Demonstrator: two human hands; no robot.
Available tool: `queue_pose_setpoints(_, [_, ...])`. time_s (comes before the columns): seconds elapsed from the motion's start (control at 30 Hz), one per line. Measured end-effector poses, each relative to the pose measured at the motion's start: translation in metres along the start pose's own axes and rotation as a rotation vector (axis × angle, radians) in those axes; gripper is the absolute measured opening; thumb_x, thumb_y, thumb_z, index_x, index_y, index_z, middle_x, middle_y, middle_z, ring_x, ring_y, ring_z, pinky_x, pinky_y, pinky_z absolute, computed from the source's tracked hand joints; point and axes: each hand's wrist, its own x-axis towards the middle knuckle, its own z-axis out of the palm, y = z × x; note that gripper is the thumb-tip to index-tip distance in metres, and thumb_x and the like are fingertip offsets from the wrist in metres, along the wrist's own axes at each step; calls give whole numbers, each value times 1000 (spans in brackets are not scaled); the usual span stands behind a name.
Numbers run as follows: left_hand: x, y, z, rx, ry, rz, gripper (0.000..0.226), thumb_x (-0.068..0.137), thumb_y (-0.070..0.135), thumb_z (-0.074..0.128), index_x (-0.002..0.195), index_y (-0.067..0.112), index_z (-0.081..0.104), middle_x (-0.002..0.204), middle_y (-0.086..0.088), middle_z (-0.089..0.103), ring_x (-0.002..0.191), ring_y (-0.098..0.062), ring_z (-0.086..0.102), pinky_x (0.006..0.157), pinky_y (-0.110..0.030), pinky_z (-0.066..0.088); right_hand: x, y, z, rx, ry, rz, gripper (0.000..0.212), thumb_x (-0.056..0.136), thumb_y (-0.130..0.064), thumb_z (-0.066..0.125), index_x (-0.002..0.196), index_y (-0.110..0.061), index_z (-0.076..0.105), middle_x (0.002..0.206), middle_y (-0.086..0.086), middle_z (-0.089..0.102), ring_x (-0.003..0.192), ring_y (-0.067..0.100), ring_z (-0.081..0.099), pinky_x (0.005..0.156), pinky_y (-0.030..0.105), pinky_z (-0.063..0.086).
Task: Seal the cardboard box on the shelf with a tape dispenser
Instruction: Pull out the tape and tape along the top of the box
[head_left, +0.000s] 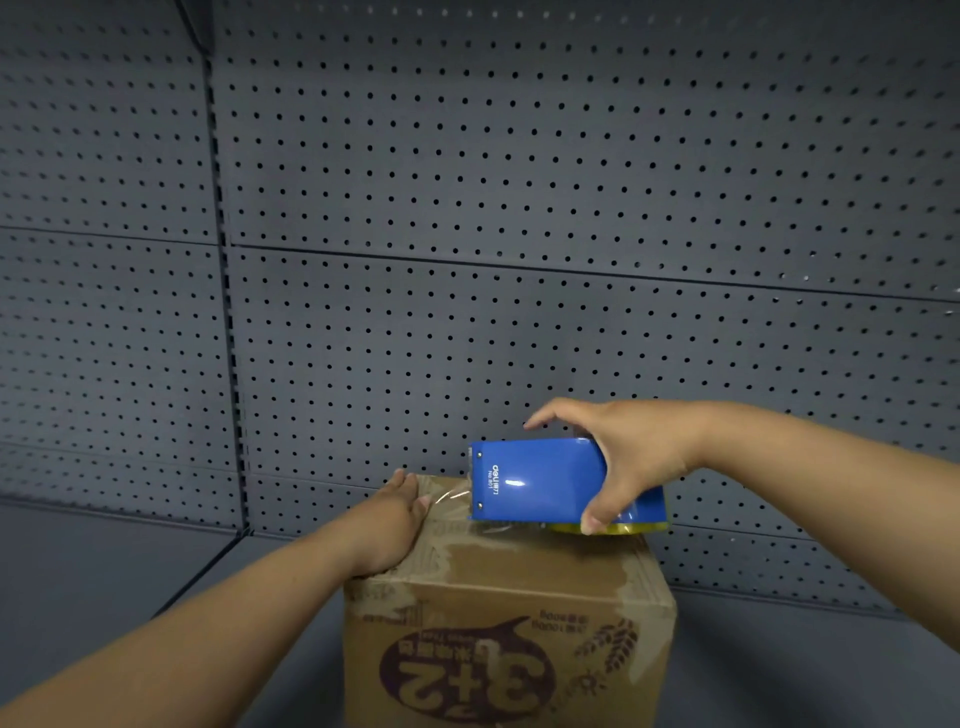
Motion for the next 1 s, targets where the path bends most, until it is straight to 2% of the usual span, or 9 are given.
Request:
queue_pose_setpoints(0.07, [1, -1, 1, 4, -4, -3, 56, 102, 30, 18, 151, 5, 4, 160, -10, -6, 149, -20, 0, 118, -28, 6, -5, 0, 3, -115, 93, -15, 80, 66, -42, 79, 127, -46, 28, 99, -13, 54, 83, 10, 55, 69, 29, 47])
queue_pose_setpoints(0.23, [6, -4, 1, 9, -2, -3, 57, 102, 32, 18, 151, 8, 5, 161, -9, -5, 149, -19, 2, 118, -28, 7, -10, 1, 21, -396, 276, -117, 75, 70, -51, 64, 135, -46, 25, 119, -14, 47, 97, 11, 53, 71, 30, 45])
queue_pose_setpoints(0.33, [5, -4, 0, 15, -4, -2, 56, 102, 32, 18, 151, 7, 5, 161, -9, -4, 149, -20, 2, 118, -27, 7, -7, 1, 27, -495, 309, -85, 87, 72, -63, 58, 143, -40, 14, 113, -9, 38, 86, 13, 50, 63, 28, 33])
queue_pose_setpoints(0.43, [5, -3, -1, 23, -8, 0, 56, 102, 31, 17, 151, 6, 5, 161, -10, -4, 149, -19, 2, 118, -27, 6, -7, 3, 25, -579, 251, -39, 114, 58, -79, 62, 145, -41, -3, 112, -7, 28, 79, 11, 39, 63, 29, 33])
queue_pose_setpoints(0.53, [5, -3, -1, 18, -6, 0, 56, 102, 31, 18, 151, 6, 6, 161, -9, -3, 149, -19, 2, 118, -27, 6, -3, 0, 25, -615, 219, -35, 124, 56, -69, 72, 142, -46, -16, 109, -6, 23, 76, 13, 42, 55, 26, 32])
queue_pose_setpoints(0.6, [6, -3, -1, 7, -5, -5, 56, 102, 31, 19, 151, 7, 6, 161, -8, -4, 149, -18, 1, 118, -27, 6, 0, -3, 27, -638, 244, -49, 118, 63, -58, 71, 143, -44, -14, 106, -5, 25, 76, 16, 47, 49, 25, 27])
queue_pose_setpoints(0.73, [4, -3, -1, 21, -10, 4, 56, 102, 31, 18, 151, 5, 4, 161, -9, -4, 149, -17, -2, 118, -26, 4, 2, -3, 23, -665, 316, -58, 98, 71, -45, 61, 148, -28, 5, 116, -2, 41, 98, 19, 48, 65, 27, 32])
queue_pose_setpoints(0.9, [5, -4, -1, 40, -14, 4, 57, 102, 31, 18, 150, 5, 4, 161, -9, -3, 149, -17, -2, 118, -27, 4, 9, -3, 26, -651, 313, -64, 101, 73, -50, 56, 148, -31, -8, 115, 3, 41, 81, 18, 43, 63, 30, 39])
queue_pose_setpoints(1.0, [5, -4, -2, 24, -19, 1, 57, 102, 32, 18, 150, 6, 4, 161, -8, -3, 149, -17, -2, 118, -27, 4, 11, -4, 27, -653, 288, -37, 109, 70, -61, 63, 146, -37, -13, 114, 0, 38, 80, 16, 39, 65, 29, 38])
